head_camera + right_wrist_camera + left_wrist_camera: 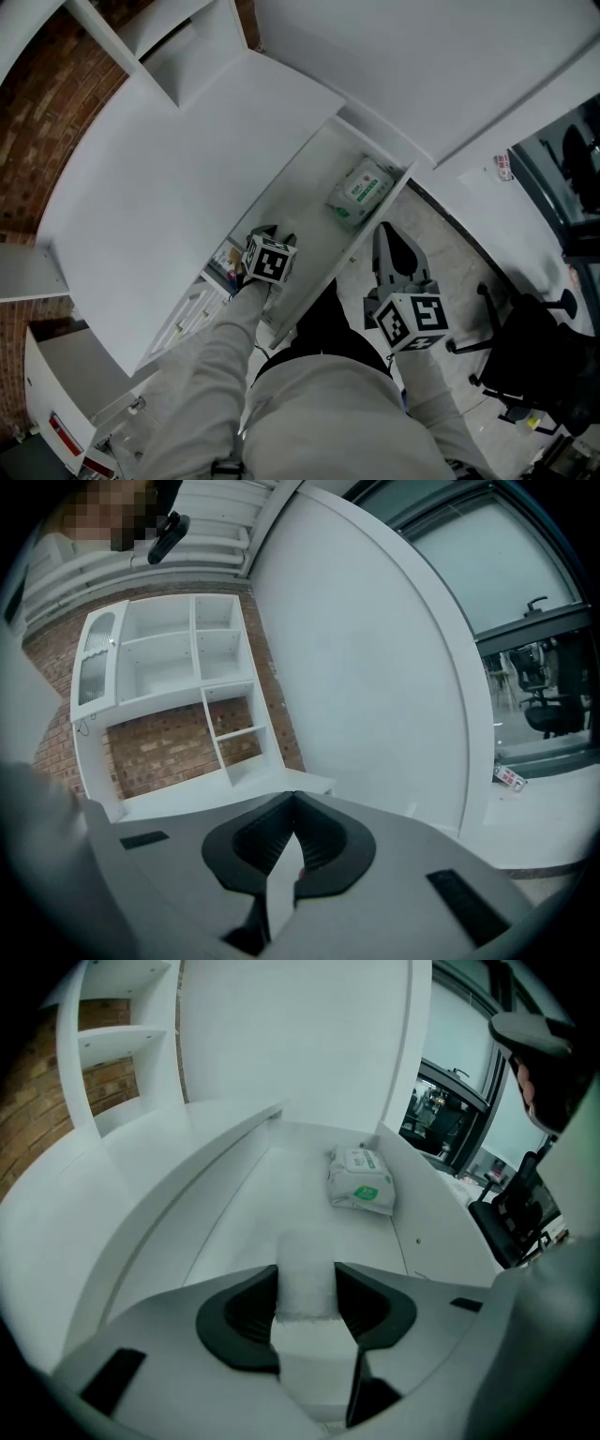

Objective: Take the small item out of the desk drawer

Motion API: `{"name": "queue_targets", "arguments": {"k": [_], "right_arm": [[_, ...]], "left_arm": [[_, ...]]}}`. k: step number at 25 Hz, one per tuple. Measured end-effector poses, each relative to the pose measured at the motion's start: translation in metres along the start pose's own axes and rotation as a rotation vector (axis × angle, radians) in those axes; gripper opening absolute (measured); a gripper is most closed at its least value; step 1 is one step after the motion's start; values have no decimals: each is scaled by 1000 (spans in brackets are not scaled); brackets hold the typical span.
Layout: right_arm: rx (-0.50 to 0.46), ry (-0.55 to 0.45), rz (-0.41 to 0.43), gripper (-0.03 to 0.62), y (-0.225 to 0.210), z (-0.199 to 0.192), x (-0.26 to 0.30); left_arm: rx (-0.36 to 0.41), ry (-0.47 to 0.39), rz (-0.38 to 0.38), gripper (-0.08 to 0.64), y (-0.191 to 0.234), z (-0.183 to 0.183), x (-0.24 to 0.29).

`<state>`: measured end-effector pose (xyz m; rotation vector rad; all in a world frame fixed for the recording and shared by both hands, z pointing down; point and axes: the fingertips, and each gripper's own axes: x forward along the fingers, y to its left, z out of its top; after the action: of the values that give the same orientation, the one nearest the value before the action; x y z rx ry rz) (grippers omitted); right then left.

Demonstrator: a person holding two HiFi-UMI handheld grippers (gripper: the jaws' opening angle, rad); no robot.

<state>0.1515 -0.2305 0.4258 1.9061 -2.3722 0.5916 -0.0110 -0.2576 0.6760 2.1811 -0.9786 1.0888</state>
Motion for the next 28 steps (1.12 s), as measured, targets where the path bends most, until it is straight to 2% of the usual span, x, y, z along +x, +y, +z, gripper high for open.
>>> {"name": "queue_targets", "arguments": {"k": [11, 18, 28], "right_arm": [[-8, -9, 42, 28, 22, -3, -3], [-17, -12, 68, 28, 37, -4, -7], [-33, -22, 101, 28, 53, -1, -13]], "left_arm": [[-5, -191, 27, 192, 0, 47, -59], [23, -300, 67, 190, 5, 72, -104], [26, -428, 115, 190, 7, 88, -153]]}}
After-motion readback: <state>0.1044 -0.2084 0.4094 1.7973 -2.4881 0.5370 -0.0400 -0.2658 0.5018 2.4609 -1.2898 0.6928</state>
